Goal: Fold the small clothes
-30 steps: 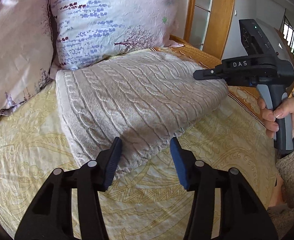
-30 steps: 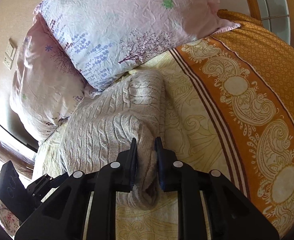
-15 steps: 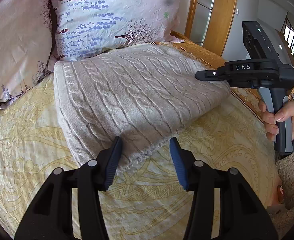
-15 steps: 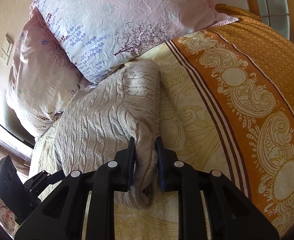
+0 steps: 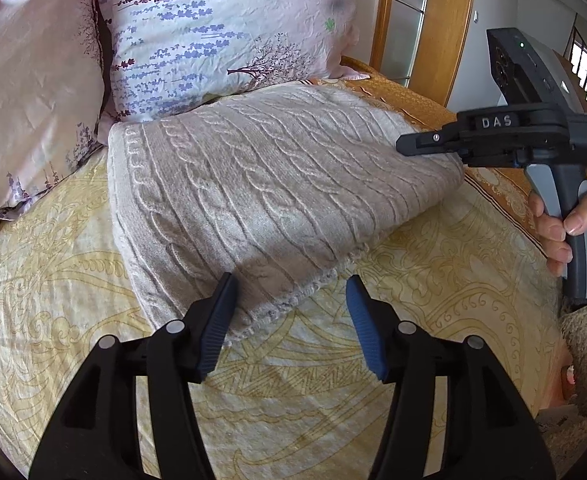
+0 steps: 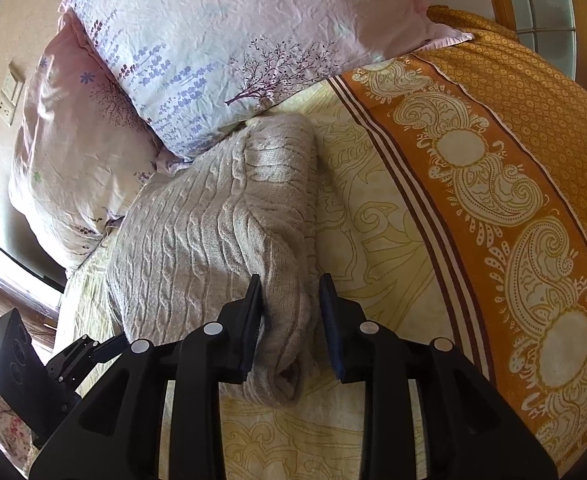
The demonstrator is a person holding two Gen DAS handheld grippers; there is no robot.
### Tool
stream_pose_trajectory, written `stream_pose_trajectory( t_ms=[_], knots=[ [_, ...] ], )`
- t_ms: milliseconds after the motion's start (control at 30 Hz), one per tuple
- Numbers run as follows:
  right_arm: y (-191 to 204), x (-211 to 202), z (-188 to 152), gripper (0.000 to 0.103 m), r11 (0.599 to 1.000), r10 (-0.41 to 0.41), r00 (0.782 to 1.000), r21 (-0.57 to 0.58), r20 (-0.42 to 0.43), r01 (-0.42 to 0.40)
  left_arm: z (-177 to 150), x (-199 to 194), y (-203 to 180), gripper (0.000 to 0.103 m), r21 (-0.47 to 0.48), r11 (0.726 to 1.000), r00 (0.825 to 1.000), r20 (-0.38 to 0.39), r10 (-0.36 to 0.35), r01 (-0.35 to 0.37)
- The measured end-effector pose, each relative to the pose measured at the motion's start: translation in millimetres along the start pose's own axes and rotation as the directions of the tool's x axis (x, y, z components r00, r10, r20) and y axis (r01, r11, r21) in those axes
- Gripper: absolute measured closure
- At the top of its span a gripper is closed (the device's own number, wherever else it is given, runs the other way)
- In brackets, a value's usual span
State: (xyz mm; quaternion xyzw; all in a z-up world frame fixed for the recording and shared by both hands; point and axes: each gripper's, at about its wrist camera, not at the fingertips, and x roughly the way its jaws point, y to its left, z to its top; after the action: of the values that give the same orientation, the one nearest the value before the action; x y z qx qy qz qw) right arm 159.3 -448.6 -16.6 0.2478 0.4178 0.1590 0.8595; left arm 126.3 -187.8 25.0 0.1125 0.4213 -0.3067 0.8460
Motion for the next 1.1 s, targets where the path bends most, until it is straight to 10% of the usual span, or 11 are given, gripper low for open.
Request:
stream_pose_trajectory(
  t_ms=[200,433,500,533,733,867,1100],
  knots=[
    [-14,-5,31,0.065,0.991,0.066,0.997,0.114,0.035,-0.07,-2,-29,14,0.037,-0.118,0.99,0.994,0.094,-0.063,0.074],
    [-18,43,52,0.061,0.981,0.097,0.993,0.174,-0.07,-0.084,15,-42,71,0.016,-0.354,0.935,0.983,0.183,0.035,0.033],
    [-22,51,52,0.024,0.973,0.112,0.989,0.214,-0.095,-0.089,21,-32,92,0.014,-0.422,0.904,0.986,0.169,0.003,0.069],
    [-25,53,51,0.022,0.966,0.131,0.987,0.236,-0.097,-0.105,25,-24,103,0.014,-0.457,0.886,0.987,0.161,-0.012,0.085],
    [-22,61,50,0.024,0.954,0.215,0.97,0.234,-0.109,-0.185,32,19,137,0.016,-0.602,0.763,0.972,0.138,-0.189,0.233],
    [-15,72,47,0.05,0.959,0.223,0.964,0.209,-0.144,-0.19,34,38,135,0.023,-0.629,0.741,0.971,0.123,-0.206,0.237],
    [-2,70,44,0.07,0.907,0.374,0.92,0.255,-0.117,-0.336,13,37,162,0.066,-0.703,0.599,0.921,0.245,-0.303,0.383]
  ],
)
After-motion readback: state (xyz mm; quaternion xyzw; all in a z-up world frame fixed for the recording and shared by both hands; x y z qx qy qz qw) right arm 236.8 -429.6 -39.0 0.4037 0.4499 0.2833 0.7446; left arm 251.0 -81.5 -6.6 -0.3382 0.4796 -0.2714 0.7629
